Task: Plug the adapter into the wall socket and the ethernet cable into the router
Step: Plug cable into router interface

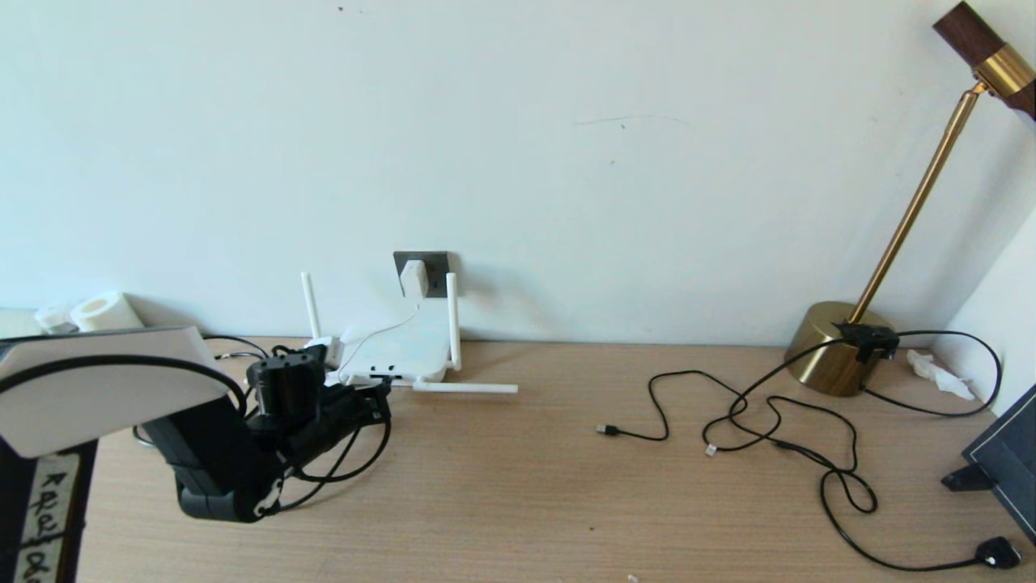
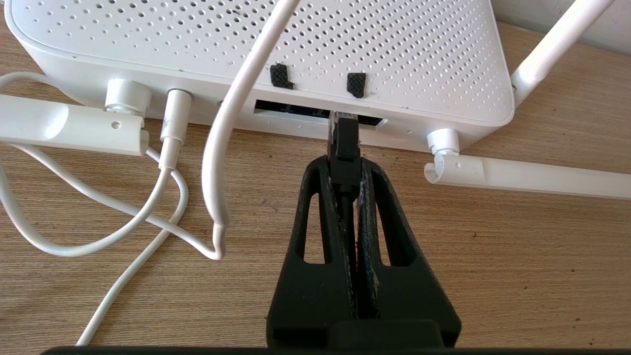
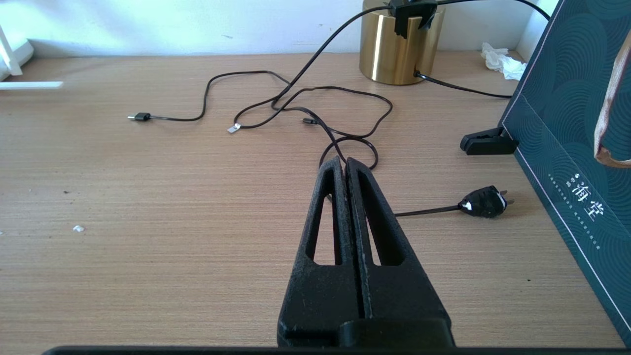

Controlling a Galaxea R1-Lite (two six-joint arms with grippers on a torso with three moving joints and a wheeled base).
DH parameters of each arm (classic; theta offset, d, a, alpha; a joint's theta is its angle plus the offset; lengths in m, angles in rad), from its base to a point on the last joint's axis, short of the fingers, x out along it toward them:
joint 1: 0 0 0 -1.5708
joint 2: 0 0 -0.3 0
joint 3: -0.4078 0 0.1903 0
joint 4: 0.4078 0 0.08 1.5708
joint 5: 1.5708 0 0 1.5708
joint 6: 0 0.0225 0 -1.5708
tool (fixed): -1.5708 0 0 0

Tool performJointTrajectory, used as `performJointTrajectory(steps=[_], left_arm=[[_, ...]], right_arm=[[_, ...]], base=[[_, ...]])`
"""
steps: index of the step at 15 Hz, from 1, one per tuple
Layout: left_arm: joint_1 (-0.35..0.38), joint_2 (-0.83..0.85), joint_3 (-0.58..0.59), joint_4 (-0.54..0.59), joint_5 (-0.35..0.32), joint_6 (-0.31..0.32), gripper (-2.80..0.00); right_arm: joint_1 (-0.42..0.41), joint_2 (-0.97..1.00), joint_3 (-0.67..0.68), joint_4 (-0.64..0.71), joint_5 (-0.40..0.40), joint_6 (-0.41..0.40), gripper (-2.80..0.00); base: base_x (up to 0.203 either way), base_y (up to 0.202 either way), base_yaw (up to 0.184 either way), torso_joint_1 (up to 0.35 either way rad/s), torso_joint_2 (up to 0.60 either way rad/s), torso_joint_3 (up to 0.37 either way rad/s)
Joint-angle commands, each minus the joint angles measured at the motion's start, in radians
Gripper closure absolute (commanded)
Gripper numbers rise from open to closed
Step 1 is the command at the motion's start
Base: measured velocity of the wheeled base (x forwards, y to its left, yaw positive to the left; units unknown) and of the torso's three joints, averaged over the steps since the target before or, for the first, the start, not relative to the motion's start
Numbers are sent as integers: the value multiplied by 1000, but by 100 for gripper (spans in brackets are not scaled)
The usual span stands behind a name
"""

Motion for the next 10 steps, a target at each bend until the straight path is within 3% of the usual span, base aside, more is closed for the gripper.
performJointTrajectory(steps=[1, 10], left_arm=[[0, 2, -1, -6, 0, -2, 0], [0, -3, -4, -5, 0, 0, 0]], right_arm=[[0, 1, 0, -1, 0, 1, 0], [0, 0, 0, -1, 0, 1, 0]], base=[[0, 0, 0, 0, 0, 0], [0, 0, 0, 0, 0, 0]])
